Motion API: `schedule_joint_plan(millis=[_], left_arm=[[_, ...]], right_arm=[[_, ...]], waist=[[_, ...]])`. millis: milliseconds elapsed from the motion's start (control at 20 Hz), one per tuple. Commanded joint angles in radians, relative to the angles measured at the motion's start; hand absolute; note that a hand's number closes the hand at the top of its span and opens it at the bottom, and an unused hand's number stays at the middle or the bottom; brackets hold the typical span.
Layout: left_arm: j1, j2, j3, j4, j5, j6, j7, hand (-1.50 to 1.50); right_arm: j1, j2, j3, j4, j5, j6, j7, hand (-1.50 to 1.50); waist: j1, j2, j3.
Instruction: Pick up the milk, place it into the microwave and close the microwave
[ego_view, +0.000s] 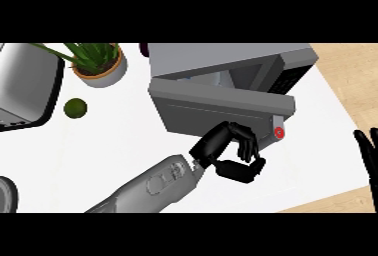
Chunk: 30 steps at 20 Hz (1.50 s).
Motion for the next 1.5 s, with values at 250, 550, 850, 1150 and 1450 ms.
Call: schedule_joint_plan(millis=[250,550,850,1150,1450], left_arm=[[-0.171,-0.002,0.034,0.086,0.127,0.065,-0.027,1.5],[-0.267,-0.002,0.058,0.15,0.175,0.094,-0.033,1.5],[-0.329,-0.001,0.07,0.21,0.221,0.119,-0.028,1.5],[-0.322,0.0,0.048,0.211,0.248,0.158,-0.043,1.5],[-0.331,0.001,0.046,0.207,0.272,0.205,-0.043,1.5]], right_arm=[[-0.046,-0.049,-0.018,-0.062,-0.056,0.022,0.065,-1.5],[-0.073,-0.076,-0.017,-0.087,-0.085,0.039,0.098,-1.5],[-0.092,-0.101,-0.034,-0.102,-0.129,0.056,0.123,-1.5],[-0.108,-0.127,-0.052,-0.104,-0.156,0.06,0.153,-1.5],[-0.132,-0.162,-0.091,-0.104,-0.173,0.062,0.171,-1.5]], waist=[[-0.089,0.02,0.002],[-0.13,0.032,0.003],[-0.168,0.039,0.005],[-0.195,0.046,0.005],[-0.212,0.044,0.006]])
